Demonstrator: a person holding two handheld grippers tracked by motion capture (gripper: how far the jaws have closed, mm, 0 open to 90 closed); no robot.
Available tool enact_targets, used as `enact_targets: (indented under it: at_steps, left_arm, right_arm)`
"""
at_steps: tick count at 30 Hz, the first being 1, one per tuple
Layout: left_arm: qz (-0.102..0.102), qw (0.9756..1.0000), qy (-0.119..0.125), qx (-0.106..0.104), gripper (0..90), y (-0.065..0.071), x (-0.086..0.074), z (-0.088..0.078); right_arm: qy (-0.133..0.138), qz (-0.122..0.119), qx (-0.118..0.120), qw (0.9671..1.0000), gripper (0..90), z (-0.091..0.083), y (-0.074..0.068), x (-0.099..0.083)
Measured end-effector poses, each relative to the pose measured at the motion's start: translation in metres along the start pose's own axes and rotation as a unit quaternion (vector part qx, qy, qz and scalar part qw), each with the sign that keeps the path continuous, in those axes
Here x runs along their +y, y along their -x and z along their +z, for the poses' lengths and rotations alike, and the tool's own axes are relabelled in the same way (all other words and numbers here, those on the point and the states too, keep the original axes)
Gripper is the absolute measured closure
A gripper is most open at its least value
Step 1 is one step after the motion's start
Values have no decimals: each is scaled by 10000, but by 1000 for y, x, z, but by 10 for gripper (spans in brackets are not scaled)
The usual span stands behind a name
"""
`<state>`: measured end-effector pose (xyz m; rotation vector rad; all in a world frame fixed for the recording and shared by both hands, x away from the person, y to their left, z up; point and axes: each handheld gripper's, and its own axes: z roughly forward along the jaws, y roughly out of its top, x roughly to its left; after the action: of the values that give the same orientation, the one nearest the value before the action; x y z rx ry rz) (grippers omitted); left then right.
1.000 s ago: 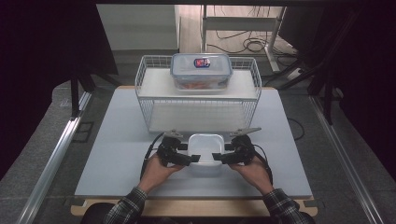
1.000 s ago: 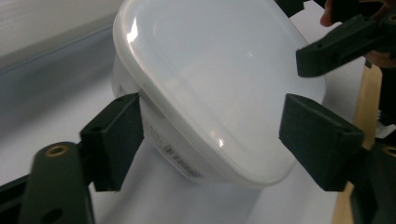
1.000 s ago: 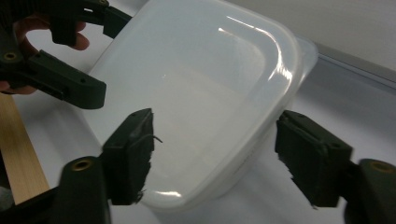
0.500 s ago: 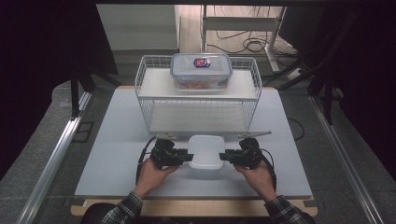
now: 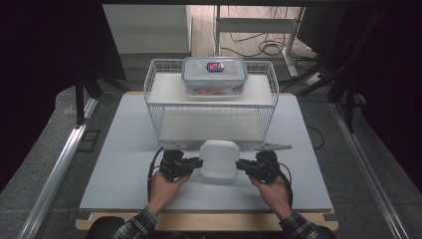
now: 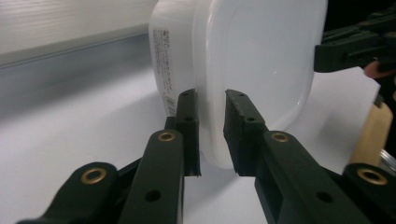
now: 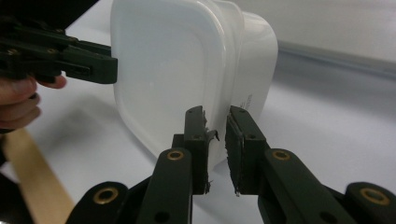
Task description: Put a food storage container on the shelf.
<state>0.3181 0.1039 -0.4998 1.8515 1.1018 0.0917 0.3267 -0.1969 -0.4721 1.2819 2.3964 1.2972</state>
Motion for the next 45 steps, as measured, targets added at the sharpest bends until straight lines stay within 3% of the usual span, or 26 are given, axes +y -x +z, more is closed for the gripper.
enact_targets:
  at_steps: [6,11,15,19,24,29,36,39,45]
  left_arm:
    - [135,9993,284,186,769,3,-2,-2]
    - [522,9951,693,476,768,12,2,-10]
    - [780,9894,1043,639,769,19,6,-18]
    - [1049,9822,1340,795,768,26,12,-28]
    - [1240,9755,1564,919,768,31,20,-38]
    - [1477,9668,1793,1060,769,36,29,-49]
    - [1674,9566,2096,1136,769,40,47,-62]
    - [1709,9541,2175,1151,769,40,56,-68]
    - [1736,9520,2254,1132,771,39,73,-76]
  right_arm:
    - [419,-336,-237,9983,783,1,-8,-2]
    - [917,-841,-432,9913,778,-2,-13,0]
    - [1237,-1168,-523,9840,775,-7,-18,5]
    - [1607,-1529,-648,9729,774,-13,-25,11]
    - [1864,-1683,-608,9660,772,-18,-27,19]
    - [2077,-1822,-618,9591,769,-22,-31,30]
    - [2338,-1973,-646,9499,767,-30,-36,50]
    - [2434,-2030,-654,9462,766,-34,-39,60]
    - [2537,-2061,-640,9429,764,-40,-40,82]
